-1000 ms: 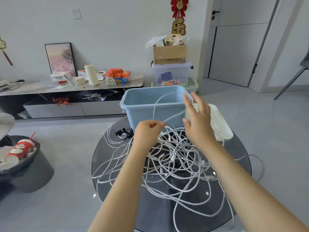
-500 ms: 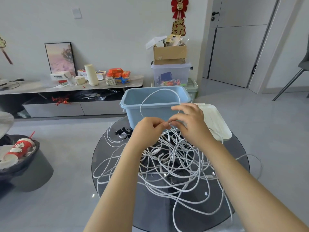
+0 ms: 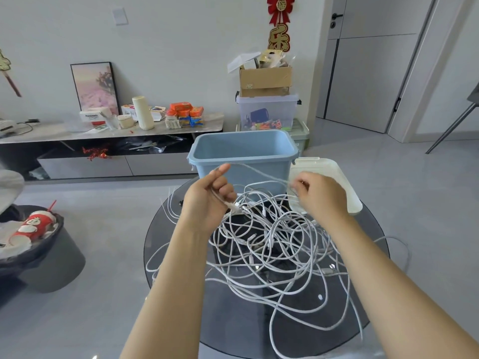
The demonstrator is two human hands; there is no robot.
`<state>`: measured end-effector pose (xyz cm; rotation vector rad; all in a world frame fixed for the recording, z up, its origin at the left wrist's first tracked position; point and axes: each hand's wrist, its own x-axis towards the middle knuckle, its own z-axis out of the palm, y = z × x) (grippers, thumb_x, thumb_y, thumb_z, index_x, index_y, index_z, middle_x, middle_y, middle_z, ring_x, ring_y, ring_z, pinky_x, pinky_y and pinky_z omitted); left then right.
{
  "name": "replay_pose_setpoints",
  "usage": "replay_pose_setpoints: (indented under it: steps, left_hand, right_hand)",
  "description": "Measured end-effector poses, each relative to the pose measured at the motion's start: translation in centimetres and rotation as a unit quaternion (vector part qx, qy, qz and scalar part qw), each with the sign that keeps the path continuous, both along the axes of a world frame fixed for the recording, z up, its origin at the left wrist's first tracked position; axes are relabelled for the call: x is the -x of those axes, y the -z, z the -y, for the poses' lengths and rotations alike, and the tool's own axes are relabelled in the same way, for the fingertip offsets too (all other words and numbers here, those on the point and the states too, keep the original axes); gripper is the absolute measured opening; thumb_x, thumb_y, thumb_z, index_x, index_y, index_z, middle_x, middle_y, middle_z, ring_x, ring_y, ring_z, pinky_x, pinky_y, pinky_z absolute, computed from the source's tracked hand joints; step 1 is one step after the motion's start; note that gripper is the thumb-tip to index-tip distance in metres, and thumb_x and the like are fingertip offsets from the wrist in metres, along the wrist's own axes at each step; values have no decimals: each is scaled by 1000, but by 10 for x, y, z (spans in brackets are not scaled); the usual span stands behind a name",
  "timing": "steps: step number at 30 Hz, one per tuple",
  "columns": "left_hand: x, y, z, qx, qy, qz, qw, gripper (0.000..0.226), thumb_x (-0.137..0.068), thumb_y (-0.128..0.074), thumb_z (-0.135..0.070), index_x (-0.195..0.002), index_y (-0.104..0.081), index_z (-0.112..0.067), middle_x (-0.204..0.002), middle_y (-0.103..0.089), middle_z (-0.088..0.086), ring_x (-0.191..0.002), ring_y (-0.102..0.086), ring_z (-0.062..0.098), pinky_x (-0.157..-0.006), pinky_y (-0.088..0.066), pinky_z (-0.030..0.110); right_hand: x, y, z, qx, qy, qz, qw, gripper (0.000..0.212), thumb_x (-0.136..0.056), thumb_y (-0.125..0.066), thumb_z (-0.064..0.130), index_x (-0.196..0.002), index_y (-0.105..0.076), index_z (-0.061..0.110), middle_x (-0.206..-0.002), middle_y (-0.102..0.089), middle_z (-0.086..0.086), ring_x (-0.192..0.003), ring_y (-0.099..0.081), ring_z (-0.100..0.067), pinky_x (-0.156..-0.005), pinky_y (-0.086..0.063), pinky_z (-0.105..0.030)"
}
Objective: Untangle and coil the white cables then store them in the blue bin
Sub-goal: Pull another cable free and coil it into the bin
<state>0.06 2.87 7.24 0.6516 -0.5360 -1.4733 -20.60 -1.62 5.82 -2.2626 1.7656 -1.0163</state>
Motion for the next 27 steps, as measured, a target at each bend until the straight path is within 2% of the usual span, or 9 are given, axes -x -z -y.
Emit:
replay_pose_setpoints:
  steps: [3, 7, 10, 13, 15, 18, 20, 24, 27]
  left_hand:
    - [13, 3, 3, 22, -64, -13, 998, 24, -103, -34, -17, -120, -49, -9, -58, -46, -1, -44, -45, 10, -53, -50, 24]
    - [29, 12, 0, 69, -109, 294, 947, 26, -105, -27, -22, -129, -37, -18, -82, -64, 9, -66, -68, 14, -64, -56, 26]
    - [29, 15, 0, 99, -90, 392, 910, 30, -105, -25, -23, -130, -37, -13, -93, -69, 6, -88, -67, 12, -84, -53, 22]
    - [27, 15, -2, 84, -70, 503, 857, 28, -105, -26, -25, -116, -49, -15, -69, -65, -6, -70, -62, 6, -70, -47, 17]
    - [27, 19, -1, 45, -47, 537, 841, 27, -101, -30, -22, -100, -57, -15, -57, -52, -5, -59, -52, 15, -62, -43, 27]
    - [23, 23, 0, 8, 34, 529, 848, 24, -90, -32, -25, -79, -52, -18, -45, -39, -10, -43, -34, 11, -57, -33, 32]
    - [22, 18, 0, -8, 98, 467, 879, 22, -88, -30, -22, -76, -46, -13, -43, -30, -8, -37, -22, 9, -49, -25, 27]
    - [13, 13, -4, -14, 202, 324, 924, 35, -99, -24, -22, -74, -46, -9, -48, -26, -6, -34, -16, 4, -39, -17, 17]
    - [12, 8, -7, 15, 262, 207, 942, 37, -94, -31, -28, -74, -54, -9, -48, -28, -6, -37, -10, 5, -38, -12, 15]
  right_hand:
    - [-13, -3, -11, -55, -65, -131, 988, 20, -94, -51, 39, -98, -69, 31, -88, -69, 8, -87, -61, -17, -62, -33, -25]
    - [-29, -16, -23, -43, -152, -163, 974, 21, -91, -53, 46, -100, -69, 34, -93, -66, 9, -94, -57, -14, -66, -31, -26]
    - [-30, -23, -27, -41, -193, -174, 965, 21, -90, -55, 44, -98, -71, 32, -86, -56, 12, -93, -55, -11, -67, -33, -27]
    - [-31, -29, -32, -39, -216, -113, 969, 22, -84, -64, 44, -83, -71, 24, -74, -58, 8, -81, -58, -15, -68, -42, -31]
    - [-29, -36, -35, -27, -208, -41, 977, 25, -74, -73, 48, -71, -65, 24, -62, -57, 10, -65, -53, -9, -63, -41, -29]
    - [-19, -46, -37, -15, -193, 15, 981, 29, -70, -76, 47, -66, -56, 28, -46, -47, 13, -54, -43, -3, -59, -30, -12]
    - [-11, -48, -35, -16, -192, 19, 981, 23, -77, -72, 42, -72, -61, 23, -53, -51, 11, -56, -45, -5, -63, -29, -5]
    - [-4, -24, -13, -42, -173, 155, 972, 22, -85, -66, 32, -79, -65, 11, -68, -60, 0, -61, -48, -3, -62, -37, -15]
    - [-11, -5, -1, -83, -139, 264, 951, 30, -85, -65, 39, -76, -63, 10, -58, -49, 4, -53, -41, -5, -59, -36, -24]
